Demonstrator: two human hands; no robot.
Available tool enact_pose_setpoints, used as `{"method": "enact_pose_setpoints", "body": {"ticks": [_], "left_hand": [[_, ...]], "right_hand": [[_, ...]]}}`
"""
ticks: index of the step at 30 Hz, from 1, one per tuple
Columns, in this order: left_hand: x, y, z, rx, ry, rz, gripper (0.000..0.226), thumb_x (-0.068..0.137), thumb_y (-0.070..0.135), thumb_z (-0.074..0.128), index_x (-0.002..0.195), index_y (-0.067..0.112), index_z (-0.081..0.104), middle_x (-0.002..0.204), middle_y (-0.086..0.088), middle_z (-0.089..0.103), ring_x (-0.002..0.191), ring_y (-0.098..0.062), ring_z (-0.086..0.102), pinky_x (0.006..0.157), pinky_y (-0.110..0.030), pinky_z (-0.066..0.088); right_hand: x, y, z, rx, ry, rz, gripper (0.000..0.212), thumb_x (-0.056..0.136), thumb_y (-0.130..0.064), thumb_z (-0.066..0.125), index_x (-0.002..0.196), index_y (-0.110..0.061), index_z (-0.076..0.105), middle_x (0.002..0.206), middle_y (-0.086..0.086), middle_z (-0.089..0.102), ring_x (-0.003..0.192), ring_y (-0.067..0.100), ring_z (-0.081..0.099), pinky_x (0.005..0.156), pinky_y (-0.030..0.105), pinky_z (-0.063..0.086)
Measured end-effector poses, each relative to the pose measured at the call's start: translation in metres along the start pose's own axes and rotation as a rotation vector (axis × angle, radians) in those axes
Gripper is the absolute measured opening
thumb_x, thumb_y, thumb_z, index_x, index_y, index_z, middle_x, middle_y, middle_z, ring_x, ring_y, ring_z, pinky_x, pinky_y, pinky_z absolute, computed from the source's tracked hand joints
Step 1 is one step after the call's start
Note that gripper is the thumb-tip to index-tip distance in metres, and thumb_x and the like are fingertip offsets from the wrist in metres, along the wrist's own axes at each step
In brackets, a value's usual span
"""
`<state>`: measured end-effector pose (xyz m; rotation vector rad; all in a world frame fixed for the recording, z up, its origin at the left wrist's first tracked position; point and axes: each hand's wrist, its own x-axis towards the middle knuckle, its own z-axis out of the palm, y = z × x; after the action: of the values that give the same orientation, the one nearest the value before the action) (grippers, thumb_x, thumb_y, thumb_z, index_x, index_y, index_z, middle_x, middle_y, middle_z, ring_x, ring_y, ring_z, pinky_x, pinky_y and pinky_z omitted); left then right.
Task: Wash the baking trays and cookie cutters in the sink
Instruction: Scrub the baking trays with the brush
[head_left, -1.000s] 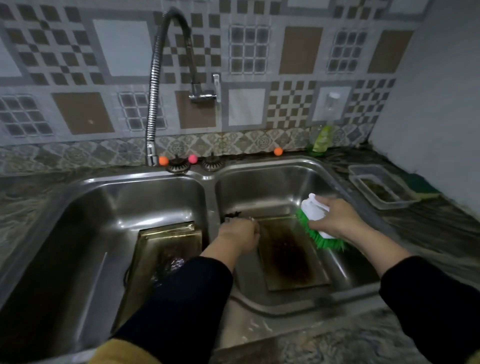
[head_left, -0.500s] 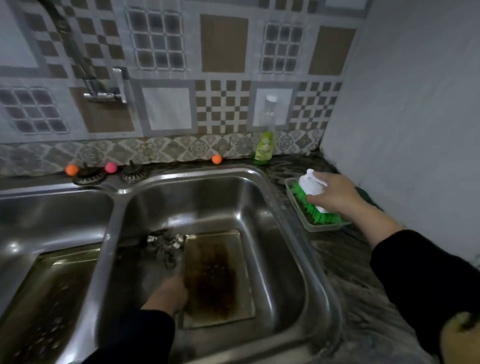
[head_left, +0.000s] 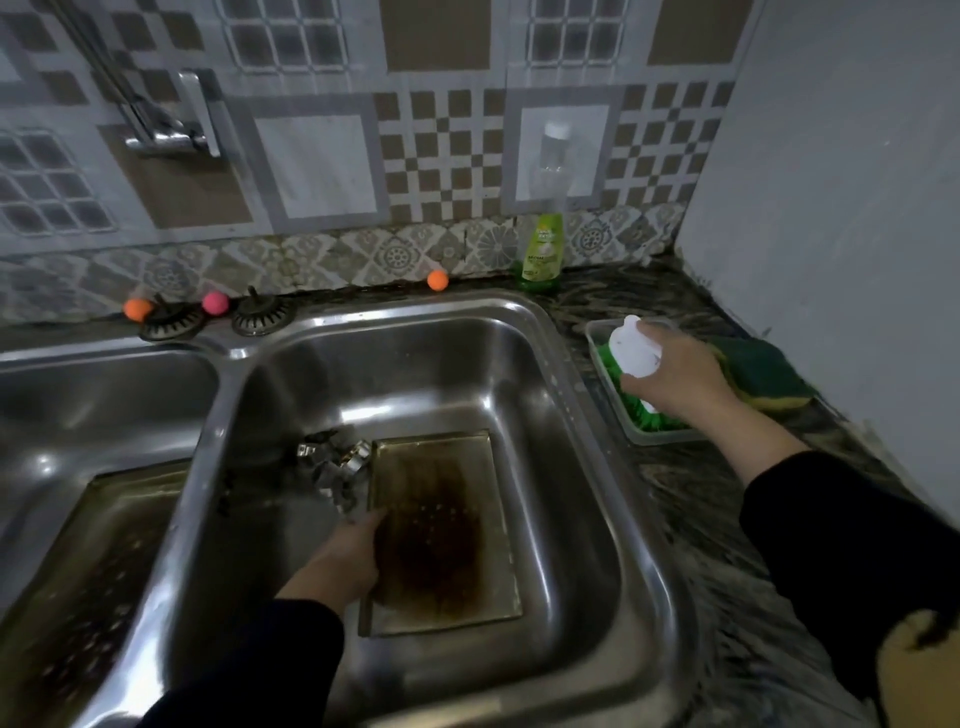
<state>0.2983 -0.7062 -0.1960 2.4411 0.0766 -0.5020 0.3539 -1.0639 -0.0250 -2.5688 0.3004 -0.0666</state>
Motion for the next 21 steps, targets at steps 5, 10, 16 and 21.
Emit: {"method": "enact_pose_setpoints", "body": {"ticks": [5,10,16,21], "left_hand": [[-0.014,0.029,-0.022,0.178,-0.067,-0.101,0.104,0.083,0.017,0.059,0.149,0.033,-0.020,0.131,-0.013,0.057,0.115,-0.026,0.058,0.096,-0.030,0.046],[-0.016,0.047,-0.023,-0.092,0.019,-0.036,0.092,0.084,0.014,0.053,0.151,0.039,-0.005,0.132,-0.008,0.057,0.115,-0.028,0.057,0.099,-0.039,0.047],[-0.013,0.055,-0.010,-0.179,0.166,0.012,0.070,0.098,0.010,0.037,0.153,0.033,0.000,0.144,-0.015,0.040,0.122,-0.029,0.047,0.099,-0.034,0.037],[-0.013,0.052,-0.016,-0.255,0.256,-0.016,0.062,0.098,0.010,0.033,0.152,0.034,0.015,0.125,-0.016,0.060,0.105,-0.032,0.059,0.093,-0.035,0.045]], "right_hand": [[-0.006,-0.021,-0.027,0.065,0.052,-0.036,0.080,0.076,-0.021,0.074,0.146,-0.017,0.036,0.146,0.007,0.043,0.124,0.029,0.049,0.101,0.041,0.045],[-0.027,-0.057,-0.034,0.112,0.061,-0.141,0.077,0.076,-0.022,0.073,0.145,-0.021,0.039,0.146,0.002,0.044,0.125,0.023,0.049,0.094,0.027,0.041],[-0.066,-0.082,0.016,0.222,-0.030,-0.170,0.077,0.074,-0.022,0.074,0.144,-0.024,0.041,0.140,0.003,0.049,0.123,0.019,0.049,0.088,0.025,0.040],[-0.101,-0.087,0.068,0.262,-0.170,-0.176,0.077,0.078,-0.025,0.072,0.146,-0.028,0.035,0.143,-0.005,0.043,0.125,0.016,0.046,0.089,0.023,0.039]]}}
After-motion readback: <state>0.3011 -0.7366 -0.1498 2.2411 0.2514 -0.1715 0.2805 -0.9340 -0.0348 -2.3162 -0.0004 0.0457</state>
